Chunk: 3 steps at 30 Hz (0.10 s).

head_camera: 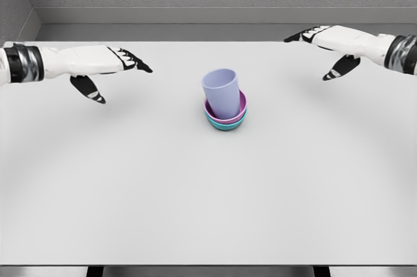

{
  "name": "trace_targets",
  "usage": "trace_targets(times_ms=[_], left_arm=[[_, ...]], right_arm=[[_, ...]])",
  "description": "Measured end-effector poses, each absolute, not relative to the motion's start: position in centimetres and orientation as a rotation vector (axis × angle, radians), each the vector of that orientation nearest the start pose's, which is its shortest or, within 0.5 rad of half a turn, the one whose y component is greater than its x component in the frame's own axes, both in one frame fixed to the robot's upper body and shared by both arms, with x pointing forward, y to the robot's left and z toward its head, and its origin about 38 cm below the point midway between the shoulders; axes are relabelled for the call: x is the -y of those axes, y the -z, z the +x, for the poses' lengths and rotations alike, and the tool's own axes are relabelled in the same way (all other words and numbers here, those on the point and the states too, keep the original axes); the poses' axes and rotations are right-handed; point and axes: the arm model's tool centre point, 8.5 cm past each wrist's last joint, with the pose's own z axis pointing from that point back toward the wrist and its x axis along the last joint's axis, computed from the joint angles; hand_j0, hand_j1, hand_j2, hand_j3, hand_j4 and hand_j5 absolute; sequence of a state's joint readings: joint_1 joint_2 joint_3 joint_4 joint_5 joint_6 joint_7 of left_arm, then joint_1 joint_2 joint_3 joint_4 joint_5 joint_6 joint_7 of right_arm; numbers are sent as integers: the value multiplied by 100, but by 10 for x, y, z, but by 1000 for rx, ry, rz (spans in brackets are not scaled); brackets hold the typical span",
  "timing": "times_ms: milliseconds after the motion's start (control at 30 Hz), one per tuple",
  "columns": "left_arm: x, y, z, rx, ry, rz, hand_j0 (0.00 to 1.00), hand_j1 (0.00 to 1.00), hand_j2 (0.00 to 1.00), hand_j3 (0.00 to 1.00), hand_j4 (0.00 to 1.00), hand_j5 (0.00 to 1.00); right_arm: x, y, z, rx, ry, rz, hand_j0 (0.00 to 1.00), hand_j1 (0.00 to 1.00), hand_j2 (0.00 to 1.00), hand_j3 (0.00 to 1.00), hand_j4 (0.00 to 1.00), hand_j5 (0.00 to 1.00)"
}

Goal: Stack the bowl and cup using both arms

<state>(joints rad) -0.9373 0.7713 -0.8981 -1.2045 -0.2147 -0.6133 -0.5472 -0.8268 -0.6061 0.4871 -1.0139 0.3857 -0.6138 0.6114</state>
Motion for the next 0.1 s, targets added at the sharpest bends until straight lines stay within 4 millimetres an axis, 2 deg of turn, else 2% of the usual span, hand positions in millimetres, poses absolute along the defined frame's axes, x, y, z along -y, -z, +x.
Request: trace_targets(times_ms=[100], left_arm=[[-298,-233,485,1364,2053,303,100,100,100,100,100,100]], right_arm=[[331,-232,514,1416,-1783,-424,100,100,100,100,100,100]])
